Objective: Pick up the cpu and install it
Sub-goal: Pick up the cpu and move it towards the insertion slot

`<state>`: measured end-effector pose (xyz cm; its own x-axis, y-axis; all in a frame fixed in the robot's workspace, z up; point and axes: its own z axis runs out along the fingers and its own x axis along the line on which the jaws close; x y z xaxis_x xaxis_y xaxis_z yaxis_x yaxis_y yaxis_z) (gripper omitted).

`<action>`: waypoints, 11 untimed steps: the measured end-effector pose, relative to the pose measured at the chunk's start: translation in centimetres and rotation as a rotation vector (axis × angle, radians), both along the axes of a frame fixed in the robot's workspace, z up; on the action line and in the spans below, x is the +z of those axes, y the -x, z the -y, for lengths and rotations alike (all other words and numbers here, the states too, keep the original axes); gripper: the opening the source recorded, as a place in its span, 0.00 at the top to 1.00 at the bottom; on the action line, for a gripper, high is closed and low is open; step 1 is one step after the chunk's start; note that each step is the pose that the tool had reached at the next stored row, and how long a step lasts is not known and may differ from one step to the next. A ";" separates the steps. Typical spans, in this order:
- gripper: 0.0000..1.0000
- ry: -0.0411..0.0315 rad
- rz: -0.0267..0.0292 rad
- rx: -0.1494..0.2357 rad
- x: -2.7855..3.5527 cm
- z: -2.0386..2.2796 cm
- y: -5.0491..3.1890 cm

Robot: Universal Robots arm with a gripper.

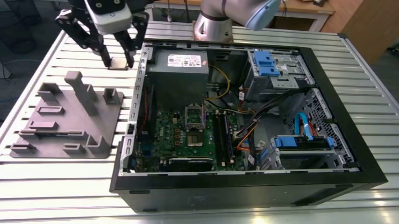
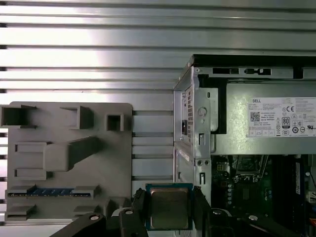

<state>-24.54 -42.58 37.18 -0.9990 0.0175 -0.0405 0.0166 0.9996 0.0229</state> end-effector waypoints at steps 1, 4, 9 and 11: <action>0.53 0.0000 0.0000 0.000 -0.01 0.00 -0.38; 0.53 0.0000 0.0000 0.000 -0.05 0.00 -1.49; 0.53 0.0000 0.0000 0.000 -0.12 0.00 -3.15; 0.53 -0.0001 0.0000 0.000 -0.15 0.00 -3.79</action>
